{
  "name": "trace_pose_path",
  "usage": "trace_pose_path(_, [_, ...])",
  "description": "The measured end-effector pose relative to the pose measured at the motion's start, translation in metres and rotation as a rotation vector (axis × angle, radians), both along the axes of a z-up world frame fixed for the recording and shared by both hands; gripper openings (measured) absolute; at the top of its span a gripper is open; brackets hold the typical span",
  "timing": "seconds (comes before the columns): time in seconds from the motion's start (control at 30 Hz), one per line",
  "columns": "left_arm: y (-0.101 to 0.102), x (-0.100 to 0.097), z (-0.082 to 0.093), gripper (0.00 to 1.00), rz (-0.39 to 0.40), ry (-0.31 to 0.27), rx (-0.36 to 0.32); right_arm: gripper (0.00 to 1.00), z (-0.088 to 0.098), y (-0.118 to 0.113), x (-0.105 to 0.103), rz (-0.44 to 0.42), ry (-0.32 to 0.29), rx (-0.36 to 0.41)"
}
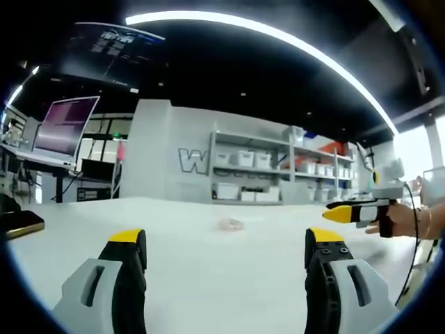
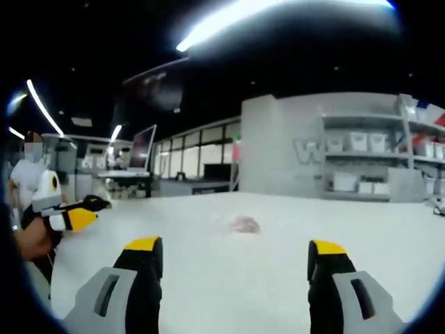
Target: Open the resealable bag by pulling the two sides of the seal apart until the entire bag opening is separated and visibly accessible.
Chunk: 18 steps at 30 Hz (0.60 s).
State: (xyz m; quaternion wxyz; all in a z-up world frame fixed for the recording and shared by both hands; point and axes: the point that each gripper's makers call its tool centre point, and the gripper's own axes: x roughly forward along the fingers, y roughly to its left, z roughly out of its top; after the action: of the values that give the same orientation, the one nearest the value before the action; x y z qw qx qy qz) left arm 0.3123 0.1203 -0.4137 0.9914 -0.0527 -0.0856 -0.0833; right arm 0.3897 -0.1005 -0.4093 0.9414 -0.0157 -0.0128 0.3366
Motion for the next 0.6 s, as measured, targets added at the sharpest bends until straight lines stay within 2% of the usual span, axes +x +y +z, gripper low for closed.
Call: trace_pose_path(0.6, [0.003,0.002,0.0,0.94,0.004,0.003,-0.012,0.87,0.002,-0.016,-0.01,-0.024,-0.011,0.007])
